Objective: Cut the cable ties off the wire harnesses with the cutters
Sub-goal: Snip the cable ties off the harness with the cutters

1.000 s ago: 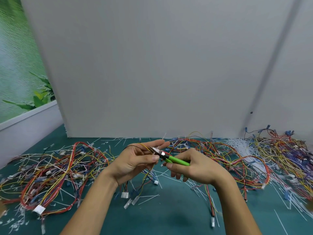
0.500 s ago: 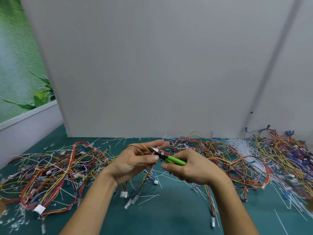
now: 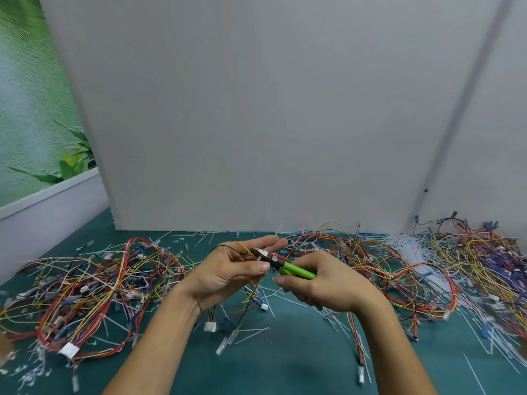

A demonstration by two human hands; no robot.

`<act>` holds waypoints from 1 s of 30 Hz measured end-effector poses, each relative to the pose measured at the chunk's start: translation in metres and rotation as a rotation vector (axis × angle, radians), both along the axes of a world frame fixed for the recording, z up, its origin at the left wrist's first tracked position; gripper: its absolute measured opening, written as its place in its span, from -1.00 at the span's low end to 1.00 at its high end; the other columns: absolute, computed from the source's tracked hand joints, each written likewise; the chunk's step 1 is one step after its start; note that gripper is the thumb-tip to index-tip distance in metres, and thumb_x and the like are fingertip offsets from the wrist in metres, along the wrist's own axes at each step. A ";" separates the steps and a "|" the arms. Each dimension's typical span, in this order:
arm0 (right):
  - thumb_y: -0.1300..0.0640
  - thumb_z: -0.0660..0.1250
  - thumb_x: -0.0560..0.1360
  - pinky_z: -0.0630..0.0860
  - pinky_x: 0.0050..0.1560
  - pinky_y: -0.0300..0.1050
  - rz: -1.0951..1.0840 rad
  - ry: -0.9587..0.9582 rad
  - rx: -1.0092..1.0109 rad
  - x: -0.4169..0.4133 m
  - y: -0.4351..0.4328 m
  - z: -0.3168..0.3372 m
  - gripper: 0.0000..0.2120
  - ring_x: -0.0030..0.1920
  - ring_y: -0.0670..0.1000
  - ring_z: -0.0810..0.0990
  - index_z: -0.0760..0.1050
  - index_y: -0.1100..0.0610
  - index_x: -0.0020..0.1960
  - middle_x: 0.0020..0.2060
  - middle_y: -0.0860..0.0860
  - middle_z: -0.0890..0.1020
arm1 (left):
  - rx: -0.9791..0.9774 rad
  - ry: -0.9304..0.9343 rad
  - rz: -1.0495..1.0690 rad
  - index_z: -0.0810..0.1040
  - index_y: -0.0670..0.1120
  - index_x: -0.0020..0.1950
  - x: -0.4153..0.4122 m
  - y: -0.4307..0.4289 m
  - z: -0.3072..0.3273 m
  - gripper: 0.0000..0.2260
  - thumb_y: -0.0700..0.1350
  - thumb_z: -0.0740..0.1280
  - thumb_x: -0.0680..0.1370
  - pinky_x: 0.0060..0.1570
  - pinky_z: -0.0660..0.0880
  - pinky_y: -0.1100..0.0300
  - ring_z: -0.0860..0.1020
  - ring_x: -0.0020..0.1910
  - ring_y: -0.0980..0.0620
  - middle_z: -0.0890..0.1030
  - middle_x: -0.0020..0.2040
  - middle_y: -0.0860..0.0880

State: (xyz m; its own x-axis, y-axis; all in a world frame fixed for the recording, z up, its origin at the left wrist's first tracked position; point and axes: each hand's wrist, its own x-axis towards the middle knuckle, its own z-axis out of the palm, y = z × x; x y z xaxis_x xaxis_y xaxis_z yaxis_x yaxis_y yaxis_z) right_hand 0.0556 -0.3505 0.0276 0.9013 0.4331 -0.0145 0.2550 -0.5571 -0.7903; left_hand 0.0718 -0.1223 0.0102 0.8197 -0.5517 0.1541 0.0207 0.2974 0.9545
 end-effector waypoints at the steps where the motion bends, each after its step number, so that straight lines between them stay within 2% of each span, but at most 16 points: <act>1: -0.28 0.41 0.45 0.54 -0.33 -0.06 0.008 0.002 0.009 0.000 0.000 0.000 -0.54 -0.40 -0.03 0.55 0.57 0.15 -0.15 -0.40 -0.02 0.61 | -0.003 0.002 -0.001 0.58 -0.12 0.36 0.001 0.000 -0.001 -0.56 -0.33 0.40 0.49 0.04 0.39 0.19 0.29 0.28 -0.15 0.52 0.43 -0.11; 4: -0.14 0.40 0.55 0.65 -0.22 0.01 0.047 -0.004 0.024 0.000 -0.001 0.001 -0.70 -0.32 -0.03 0.63 0.62 0.10 -0.13 -0.31 0.01 0.69 | -0.001 -0.007 -0.010 0.57 -0.11 0.37 0.002 0.001 -0.002 -0.56 -0.32 0.42 0.49 0.23 0.18 -0.01 0.32 0.38 -0.13 0.52 0.44 -0.12; 7: -0.09 0.40 0.59 0.69 -0.15 0.00 0.068 -0.015 0.012 0.000 0.000 0.001 -0.75 -0.28 -0.05 0.68 0.62 0.07 -0.13 -0.25 0.05 0.72 | 0.006 -0.007 -0.019 0.58 -0.09 0.37 0.002 0.002 -0.002 -0.56 -0.31 0.44 0.50 0.25 0.19 -0.03 0.43 0.42 -0.05 0.52 0.44 -0.10; 9: -0.09 0.40 0.59 0.70 -0.13 0.02 0.066 -0.019 0.005 0.000 0.000 0.001 -0.75 -0.27 -0.05 0.68 0.62 0.08 -0.12 -0.23 0.06 0.73 | 0.008 0.000 -0.017 0.59 -0.08 0.37 0.002 0.002 -0.002 -0.57 -0.32 0.41 0.51 0.20 0.31 0.07 0.51 0.30 0.01 0.51 0.44 -0.10; 11: -0.12 0.39 0.59 0.69 -0.13 0.06 0.057 -0.018 -0.008 0.000 0.001 0.001 -0.72 -0.28 -0.04 0.66 0.61 0.08 -0.13 -0.26 0.05 0.71 | -0.004 0.001 -0.015 0.59 -0.09 0.36 0.001 0.001 -0.001 -0.58 -0.33 0.39 0.51 -0.05 0.46 0.25 0.60 0.03 0.13 0.52 0.44 -0.11; 13: -0.19 0.37 0.56 0.65 -0.19 0.02 0.033 -0.023 -0.036 0.000 0.001 0.000 -0.66 -0.33 -0.05 0.62 0.57 0.07 -0.18 -0.34 -0.01 0.65 | -0.009 0.000 -0.003 0.58 -0.12 0.36 0.002 0.000 -0.002 -0.58 -0.34 0.39 0.51 -0.22 0.48 0.30 0.55 -0.17 0.16 0.52 0.43 -0.11; 15: -0.29 0.36 0.52 0.54 -0.27 0.01 -0.002 -0.053 -0.082 0.001 0.002 -0.002 -0.54 -0.39 -0.02 0.51 0.51 0.12 -0.20 -0.40 -0.01 0.55 | -0.015 0.001 0.009 0.56 -0.16 0.38 0.003 -0.001 -0.003 -0.56 -0.34 0.39 0.50 -0.25 0.48 0.30 0.52 -0.23 0.16 0.53 0.43 -0.12; 18: -0.39 0.33 0.48 0.32 -0.28 -0.04 -0.024 -0.131 -0.149 0.003 0.004 -0.006 -0.43 -0.39 0.01 0.36 0.43 0.15 -0.20 -0.41 0.04 0.41 | -0.038 0.006 0.014 0.53 -0.19 0.40 0.003 -0.001 -0.003 -0.54 -0.36 0.38 0.49 -0.26 0.49 0.30 0.54 -0.26 0.16 0.53 0.42 -0.13; 21: -0.42 0.34 0.42 0.33 -0.30 -0.08 -0.014 -0.091 -0.117 0.003 0.006 -0.006 -0.40 -0.41 0.00 0.38 0.42 0.15 -0.20 -0.42 0.02 0.44 | -0.041 0.007 0.010 0.53 -0.18 0.39 0.001 -0.001 -0.001 -0.54 -0.36 0.38 0.49 -0.24 0.48 0.30 0.54 -0.23 0.14 0.53 0.42 -0.14; 24: -0.35 0.38 0.44 0.37 -0.39 -0.19 0.000 -0.008 -0.065 0.003 0.004 -0.006 -0.44 -0.47 -0.04 0.42 0.41 0.17 -0.21 -0.44 -0.03 0.47 | -0.024 -0.004 0.013 0.59 -0.16 0.35 -0.001 -0.003 0.000 -0.58 -0.35 0.38 0.49 -0.23 0.46 0.28 0.44 0.07 -0.05 0.53 0.42 -0.14; 27: -0.30 0.41 0.46 0.40 -0.37 -0.10 0.012 0.028 -0.040 0.002 0.003 -0.005 -0.48 -0.45 -0.01 0.42 0.41 0.16 -0.24 -0.42 0.00 0.48 | -0.028 0.002 0.015 0.61 -0.14 0.32 -0.001 -0.005 -0.001 -0.59 -0.36 0.38 0.48 -0.24 0.46 0.28 0.33 0.09 -0.13 0.54 0.41 -0.14; 30: -0.21 0.42 0.49 0.50 -0.36 -0.09 0.065 0.034 -0.016 0.000 0.003 -0.001 -0.52 -0.48 -0.01 0.47 0.42 0.20 -0.24 -0.46 0.01 0.49 | -0.036 0.026 0.021 0.60 -0.17 0.32 -0.001 -0.005 -0.001 -0.58 -0.37 0.38 0.47 -0.22 0.47 0.28 0.24 0.23 -0.18 0.54 0.40 -0.15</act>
